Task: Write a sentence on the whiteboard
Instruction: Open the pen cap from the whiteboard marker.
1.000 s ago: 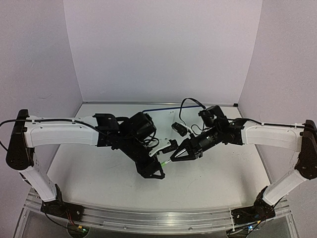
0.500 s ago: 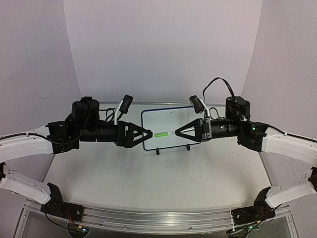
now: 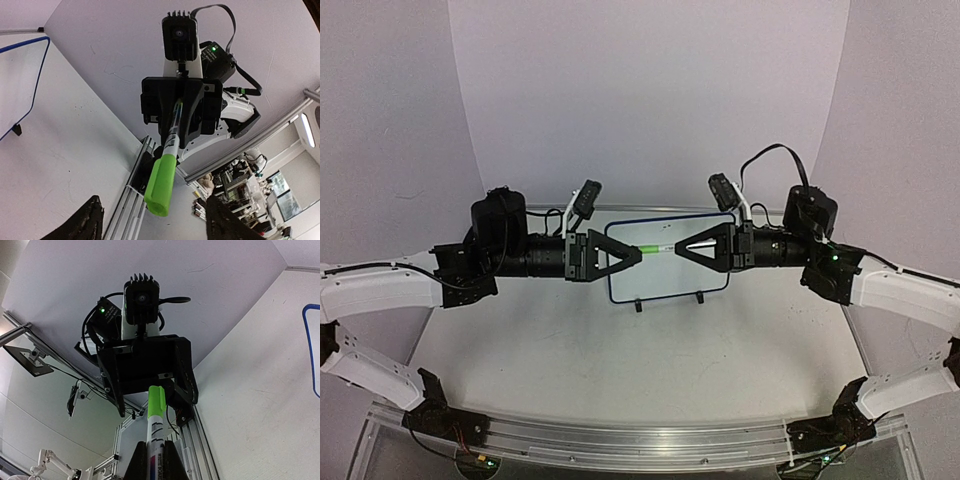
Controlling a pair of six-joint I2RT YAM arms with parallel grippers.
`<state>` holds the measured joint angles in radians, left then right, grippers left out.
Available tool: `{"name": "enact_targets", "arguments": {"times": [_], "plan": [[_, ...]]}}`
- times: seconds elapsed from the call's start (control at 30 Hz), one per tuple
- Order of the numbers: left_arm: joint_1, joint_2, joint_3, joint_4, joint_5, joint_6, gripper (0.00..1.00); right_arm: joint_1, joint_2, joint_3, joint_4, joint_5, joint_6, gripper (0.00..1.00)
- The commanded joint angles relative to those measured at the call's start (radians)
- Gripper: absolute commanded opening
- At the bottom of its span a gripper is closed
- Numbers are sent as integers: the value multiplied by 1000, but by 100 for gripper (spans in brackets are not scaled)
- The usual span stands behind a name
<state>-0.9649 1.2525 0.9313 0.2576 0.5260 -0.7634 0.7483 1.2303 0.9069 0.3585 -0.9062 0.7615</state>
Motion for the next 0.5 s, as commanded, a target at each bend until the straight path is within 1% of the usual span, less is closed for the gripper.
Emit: {"name": "enact_targets", "arguments": {"times": [0.0, 0.1, 0.2, 0.37, 0.43, 0.47], "plan": [[6, 24, 66, 70, 61, -30, 57, 16, 25, 53, 62, -43, 17, 0], [6, 30, 68, 85, 68, -36, 47, 20, 37, 51, 62, -48, 16, 0], [6, 28, 63, 92, 69, -41, 43, 22, 45, 50, 62, -52, 15, 0], [6, 25, 58, 94, 63, -46, 31, 25, 50, 49, 61, -56, 15, 0], [5, 25, 58, 95, 63, -48, 24, 25, 52, 49, 62, -61, 15, 0], [5, 27, 58, 95, 64, -49, 19, 27, 53, 49, 62, -64, 16, 0]]}}
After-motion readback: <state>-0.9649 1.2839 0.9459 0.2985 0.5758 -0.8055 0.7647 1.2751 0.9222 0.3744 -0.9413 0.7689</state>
